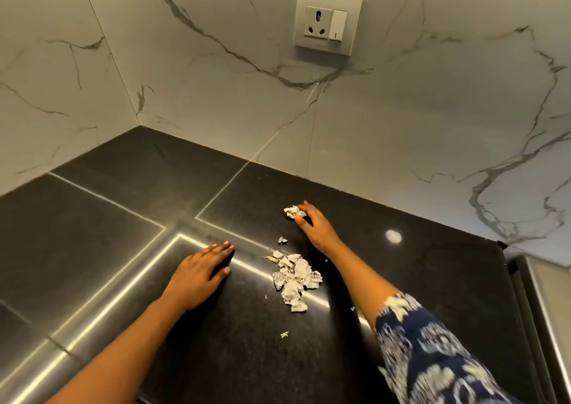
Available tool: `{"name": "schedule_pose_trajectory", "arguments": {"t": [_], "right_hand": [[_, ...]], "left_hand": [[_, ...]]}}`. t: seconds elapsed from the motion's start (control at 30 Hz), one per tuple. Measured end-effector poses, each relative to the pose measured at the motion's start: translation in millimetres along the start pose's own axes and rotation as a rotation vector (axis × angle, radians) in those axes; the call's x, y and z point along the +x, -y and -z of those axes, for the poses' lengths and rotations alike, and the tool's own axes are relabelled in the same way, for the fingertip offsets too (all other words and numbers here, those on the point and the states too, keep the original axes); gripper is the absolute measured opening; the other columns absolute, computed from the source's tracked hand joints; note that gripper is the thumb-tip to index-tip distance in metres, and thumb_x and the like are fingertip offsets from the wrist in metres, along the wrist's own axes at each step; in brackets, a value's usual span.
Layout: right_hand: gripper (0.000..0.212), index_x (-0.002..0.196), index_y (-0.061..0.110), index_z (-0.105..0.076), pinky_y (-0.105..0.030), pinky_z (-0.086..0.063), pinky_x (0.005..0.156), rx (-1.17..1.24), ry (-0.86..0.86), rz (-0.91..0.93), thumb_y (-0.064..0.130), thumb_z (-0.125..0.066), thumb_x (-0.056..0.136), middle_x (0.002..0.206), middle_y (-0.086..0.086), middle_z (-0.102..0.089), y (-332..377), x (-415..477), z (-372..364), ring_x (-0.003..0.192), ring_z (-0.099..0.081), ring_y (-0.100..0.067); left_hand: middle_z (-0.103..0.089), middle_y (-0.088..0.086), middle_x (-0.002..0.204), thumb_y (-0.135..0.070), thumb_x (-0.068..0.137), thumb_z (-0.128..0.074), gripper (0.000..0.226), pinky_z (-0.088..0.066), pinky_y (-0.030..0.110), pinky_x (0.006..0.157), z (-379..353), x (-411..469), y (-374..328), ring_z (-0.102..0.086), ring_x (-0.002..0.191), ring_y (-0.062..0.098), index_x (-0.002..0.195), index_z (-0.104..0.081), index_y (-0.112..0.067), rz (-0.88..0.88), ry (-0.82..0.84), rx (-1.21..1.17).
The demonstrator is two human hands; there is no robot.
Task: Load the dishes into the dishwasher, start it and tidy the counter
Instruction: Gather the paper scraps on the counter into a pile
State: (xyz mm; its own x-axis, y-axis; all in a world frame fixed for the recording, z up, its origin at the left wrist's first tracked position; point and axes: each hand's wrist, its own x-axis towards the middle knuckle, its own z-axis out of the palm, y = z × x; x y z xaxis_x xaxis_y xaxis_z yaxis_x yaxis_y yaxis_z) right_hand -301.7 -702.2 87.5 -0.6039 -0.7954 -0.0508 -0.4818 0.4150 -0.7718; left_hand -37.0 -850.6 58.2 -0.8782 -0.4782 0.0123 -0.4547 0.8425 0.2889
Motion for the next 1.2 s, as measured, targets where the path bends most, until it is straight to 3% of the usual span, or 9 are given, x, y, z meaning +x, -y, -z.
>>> {"name": "schedule_pose_trajectory", "arguments": {"t": [0.2, 0.5, 0.63, 0.73, 0.8, 0.87, 0.97, 1.07, 1.2], "right_hand": [[0.047, 0.143, 0.033, -0.034, -0.048, 0.007, 0.115, -0.329, 0.370, 0.127, 0.047, -0.025, 0.099, 0.155, 0.012, -0.020, 3.7, 40.2, -15.0, 0.145, -0.006, -0.010], [0.045, 0.145, 0.033, -0.028, -0.034, 0.014, 0.111, -0.337, 0.593, 0.290, 0.040, -0.020, 0.101, 0.154, 0.016, -0.017, 2.1, -103.6, -16.4, 0.141, 0.001, 0.000], [0.072, 0.142, 0.033, -0.035, -0.036, 0.006, 0.113, -0.098, 0.275, 0.160, 0.073, -0.019, 0.085, 0.149, 0.018, -0.026, -12.1, -140.4, 0.1, 0.141, -0.012, 0.002], [0.065, 0.143, 0.022, -0.036, -0.044, -0.002, 0.115, -0.207, -0.008, -0.091, 0.062, -0.029, 0.091, 0.153, 0.009, -0.026, -34.6, -138.9, 28.3, 0.144, -0.013, -0.008], [0.057, 0.148, 0.022, -0.024, -0.044, -0.001, 0.116, -0.368, 0.023, -0.191, 0.049, -0.029, 0.098, 0.157, 0.007, -0.013, -46.3, -140.5, 37.0, 0.145, -0.006, -0.010], [0.070, 0.150, 0.025, -0.012, -0.045, 0.005, 0.115, -0.508, 0.138, -0.145, 0.063, -0.014, 0.090, 0.158, 0.010, -0.002, -48.2, -145.0, 33.8, 0.145, 0.001, -0.008], [0.100, 0.150, 0.028, -0.007, -0.047, 0.006, 0.115, -0.569, 0.168, -0.032, 0.079, 0.011, 0.066, 0.157, 0.014, 0.002, -46.6, -153.4, 23.4, 0.144, 0.004, -0.005], [0.090, 0.150, 0.029, -0.006, -0.051, 0.005, 0.116, -0.614, 0.213, 0.059, 0.074, 0.006, 0.073, 0.156, 0.016, 0.003, -43.3, -162.3, 18.7, 0.141, 0.008, -0.001], [0.074, 0.148, 0.034, -0.012, -0.040, 0.015, 0.111, -0.476, 0.366, 0.136, 0.068, -0.004, 0.083, 0.153, 0.023, -0.002, -34.5, -180.0, 13.4, 0.138, 0.009, 0.004]], "left_hand": [[-0.009, -0.023, 0.153, -0.068, 0.082, -0.009, 0.072, 0.000, 0.029, 0.115, -7.3, -0.4, 10.3, -0.003, 0.142, -0.001, 0.148, -0.016, -0.040, 0.001, 0.032, -0.034], [-0.017, -0.017, 0.154, -0.070, 0.078, -0.014, 0.080, -0.005, 0.034, 0.116, -5.9, -0.1, 13.6, -0.009, 0.143, 0.002, 0.148, -0.025, -0.033, -0.001, -0.006, -0.106], [-0.010, -0.015, 0.156, -0.072, 0.080, -0.015, 0.081, -0.003, 0.040, 0.117, -7.6, -1.0, -5.2, -0.004, 0.145, 0.007, 0.150, -0.018, -0.032, 0.092, 0.029, -0.062], [0.002, -0.013, 0.157, -0.074, 0.086, -0.009, 0.078, 0.003, 0.042, 0.116, -13.8, 4.2, -48.9, 0.005, 0.146, 0.010, 0.151, -0.007, -0.030, 0.101, 0.107, -0.023], [0.010, -0.017, 0.152, -0.087, 0.063, 0.017, 0.106, 0.005, 0.042, 0.116, -24.7, 4.4, -85.4, 0.009, 0.144, 0.006, 0.151, -0.002, -0.031, -0.063, 0.149, -0.011], [0.012, -0.022, 0.148, -0.086, 0.052, 0.030, 0.116, 0.006, 0.040, 0.117, -32.7, 1.0, -112.1, 0.014, 0.140, 0.002, 0.150, -0.003, -0.033, -0.222, 0.220, -0.017], [-0.005, -0.023, 0.149, -0.088, 0.064, 0.014, 0.108, 0.003, 0.030, 0.116, -35.2, -9.4, -115.3, 0.001, 0.143, 0.002, 0.149, -0.016, -0.030, -0.292, 0.225, -0.272], [-0.027, -0.016, 0.146, -0.071, 0.086, -0.022, 0.077, -0.006, 0.024, 0.115, -30.9, -24.7, -95.2, -0.020, 0.141, 0.005, 0.144, -0.033, -0.023, -0.087, -0.020, -0.612], [-0.041, -0.002, 0.146, -0.054, 0.093, -0.033, 0.060, -0.005, 0.026, 0.114, -30.4, -39.1, -79.7, -0.028, 0.136, 0.005, 0.139, -0.045, -0.019, 0.080, -0.147, -0.559]]}}
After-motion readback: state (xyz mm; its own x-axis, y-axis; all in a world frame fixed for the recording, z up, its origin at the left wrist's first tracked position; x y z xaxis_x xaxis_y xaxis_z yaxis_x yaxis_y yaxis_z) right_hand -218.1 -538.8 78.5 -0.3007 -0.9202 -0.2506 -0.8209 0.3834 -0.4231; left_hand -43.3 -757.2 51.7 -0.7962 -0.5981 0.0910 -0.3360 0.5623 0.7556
